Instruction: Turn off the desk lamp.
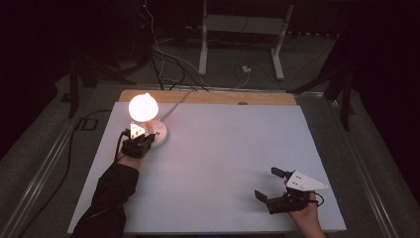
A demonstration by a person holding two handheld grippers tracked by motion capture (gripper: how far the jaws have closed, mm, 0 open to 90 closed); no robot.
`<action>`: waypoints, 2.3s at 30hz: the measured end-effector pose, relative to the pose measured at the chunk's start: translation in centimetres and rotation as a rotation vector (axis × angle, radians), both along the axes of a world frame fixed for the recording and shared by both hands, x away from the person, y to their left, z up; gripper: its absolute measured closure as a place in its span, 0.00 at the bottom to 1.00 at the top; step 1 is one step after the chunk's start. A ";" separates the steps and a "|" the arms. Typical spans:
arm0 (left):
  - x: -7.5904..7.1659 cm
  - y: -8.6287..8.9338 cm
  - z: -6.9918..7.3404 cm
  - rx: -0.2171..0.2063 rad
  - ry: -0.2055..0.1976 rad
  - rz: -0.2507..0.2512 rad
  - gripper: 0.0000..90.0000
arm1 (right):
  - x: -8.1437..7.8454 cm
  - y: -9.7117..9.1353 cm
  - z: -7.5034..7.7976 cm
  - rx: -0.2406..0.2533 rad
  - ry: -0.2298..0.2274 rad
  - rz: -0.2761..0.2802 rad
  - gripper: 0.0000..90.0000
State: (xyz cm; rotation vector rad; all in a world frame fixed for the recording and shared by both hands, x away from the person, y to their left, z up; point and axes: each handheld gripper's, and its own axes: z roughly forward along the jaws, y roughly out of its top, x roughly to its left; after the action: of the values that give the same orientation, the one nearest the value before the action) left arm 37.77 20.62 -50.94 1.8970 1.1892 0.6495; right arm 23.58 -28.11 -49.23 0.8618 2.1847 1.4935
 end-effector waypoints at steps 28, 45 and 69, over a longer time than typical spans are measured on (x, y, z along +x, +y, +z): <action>-0.4 0.8 1.3 -0.059 -0.027 0.024 1.00 | 0.0 0.0 0.0 0.003 0.003 0.005 0.00; -0.1 0.6 0.0 -0.025 -0.003 0.017 1.00 | 0.0 0.0 0.0 0.007 0.006 0.006 0.00; 0.3 0.2 -0.5 0.007 0.023 -0.005 1.00 | 0.0 0.1 -0.1 -0.001 0.013 0.008 0.00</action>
State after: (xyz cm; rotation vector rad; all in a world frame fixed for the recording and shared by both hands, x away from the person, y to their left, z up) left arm 38.10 20.86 -51.44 1.9172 1.1975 0.6317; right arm 23.59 -28.04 -49.30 0.8654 2.2005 1.4947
